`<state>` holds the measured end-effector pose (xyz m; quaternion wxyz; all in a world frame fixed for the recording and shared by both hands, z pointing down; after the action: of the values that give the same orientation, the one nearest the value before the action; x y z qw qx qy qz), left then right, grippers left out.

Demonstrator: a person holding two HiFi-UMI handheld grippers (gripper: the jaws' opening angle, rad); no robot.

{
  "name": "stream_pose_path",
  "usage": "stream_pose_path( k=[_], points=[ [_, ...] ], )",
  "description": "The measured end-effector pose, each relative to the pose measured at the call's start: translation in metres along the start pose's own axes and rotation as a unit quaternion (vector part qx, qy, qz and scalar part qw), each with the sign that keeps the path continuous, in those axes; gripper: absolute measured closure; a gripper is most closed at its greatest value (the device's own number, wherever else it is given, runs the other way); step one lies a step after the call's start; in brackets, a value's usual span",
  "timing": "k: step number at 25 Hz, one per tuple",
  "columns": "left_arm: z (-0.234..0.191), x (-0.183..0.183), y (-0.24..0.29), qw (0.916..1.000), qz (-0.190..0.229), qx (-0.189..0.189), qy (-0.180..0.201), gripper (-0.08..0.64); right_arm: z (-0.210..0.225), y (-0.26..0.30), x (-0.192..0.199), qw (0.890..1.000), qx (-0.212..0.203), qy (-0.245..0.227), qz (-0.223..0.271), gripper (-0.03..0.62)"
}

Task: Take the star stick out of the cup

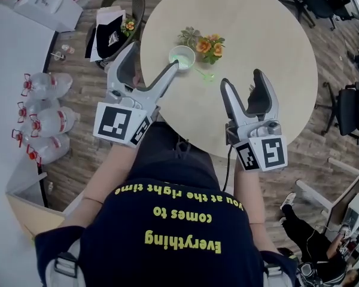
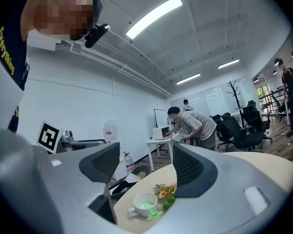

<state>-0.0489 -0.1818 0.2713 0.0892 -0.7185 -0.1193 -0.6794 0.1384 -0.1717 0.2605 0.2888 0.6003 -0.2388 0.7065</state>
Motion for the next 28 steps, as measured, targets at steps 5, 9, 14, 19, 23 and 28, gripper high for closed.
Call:
stream_pose_path(
  k=[5, 9, 14, 19, 23, 28],
  points=[
    [-0.007, 0.008, 0.018, 0.9996, -0.002, 0.027, -0.002, 0.246, 0.007, 0.018, 0.022, 1.000, 0.018, 0.016, -0.019, 0.258],
    [-0.012, 0.020, 0.032, 0.9982, -0.016, 0.058, -0.004, 0.276, 0.010, 0.028, 0.045, 0.998, 0.039, 0.035, -0.043, 0.258],
    [-0.015, 0.036, 0.047, 0.9958, -0.033, 0.085, -0.003, 0.319, 0.016, 0.037, 0.069, 0.995, 0.056, 0.045, -0.071, 0.258],
    [-0.014, 0.057, 0.059, 0.9929, -0.058, 0.103, -0.001, 0.373, 0.027, 0.039, 0.094, 0.991, 0.074, 0.065, -0.093, 0.258],
    [-0.010, 0.072, 0.065, 0.9883, -0.084, 0.128, 0.001, 0.407, 0.038, 0.042, 0.115, 0.987, 0.084, 0.078, -0.114, 0.256],
    [-0.007, 0.090, 0.070, 0.9844, -0.109, 0.139, 0.001, 0.497, 0.043, 0.044, 0.141, 0.980, 0.086, 0.105, -0.143, 0.256]
  ],
)
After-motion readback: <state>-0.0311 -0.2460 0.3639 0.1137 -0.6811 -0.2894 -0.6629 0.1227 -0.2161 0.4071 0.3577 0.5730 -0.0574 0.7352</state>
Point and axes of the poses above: the fingertips, and each gripper's own axes: y forward along the fingers, z to its right, x out of its underside, the point moved 2 cm from there along -y, backward along the fingers, and after that the axes turned 8 degrees about -x, right-handed, at the moved point
